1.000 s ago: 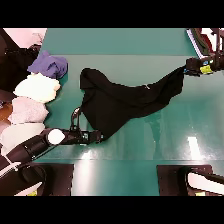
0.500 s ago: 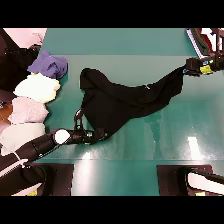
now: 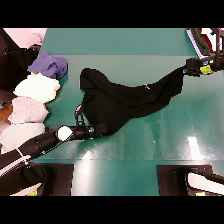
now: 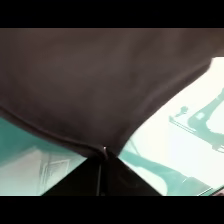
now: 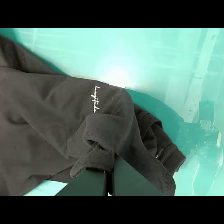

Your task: Fold the shirts.

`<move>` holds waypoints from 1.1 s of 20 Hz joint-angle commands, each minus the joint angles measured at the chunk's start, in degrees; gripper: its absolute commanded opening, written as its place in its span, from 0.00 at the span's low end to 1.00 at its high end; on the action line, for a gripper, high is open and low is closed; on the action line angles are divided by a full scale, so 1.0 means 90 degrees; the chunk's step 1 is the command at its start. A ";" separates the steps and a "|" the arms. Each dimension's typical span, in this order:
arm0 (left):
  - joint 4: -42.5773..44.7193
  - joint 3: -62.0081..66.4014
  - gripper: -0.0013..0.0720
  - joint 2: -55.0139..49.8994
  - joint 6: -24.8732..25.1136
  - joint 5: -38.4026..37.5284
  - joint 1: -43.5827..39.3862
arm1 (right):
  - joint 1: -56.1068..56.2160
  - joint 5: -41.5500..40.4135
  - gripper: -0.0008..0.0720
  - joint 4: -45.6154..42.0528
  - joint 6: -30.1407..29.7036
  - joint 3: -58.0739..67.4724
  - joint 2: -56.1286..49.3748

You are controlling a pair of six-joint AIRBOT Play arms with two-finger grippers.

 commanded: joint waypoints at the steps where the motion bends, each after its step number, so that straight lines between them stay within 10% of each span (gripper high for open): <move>1: -0.0029 0.0141 0.05 0.0017 0.0078 0.0083 0.0002 | 0.0005 0.0007 0.03 -0.0002 0.0000 0.0007 0.0024; 11: 0.1955 0.1282 0.05 0.1671 0.0423 -0.1535 0.2093 | -0.0216 -0.0328 0.03 -0.0010 -0.0002 0.0012 0.0719; 22: 0.4010 0.8070 0.05 0.2412 0.1938 -0.3254 0.3980 | -0.0656 -0.0913 0.03 -0.0066 -0.0508 0.2072 0.2460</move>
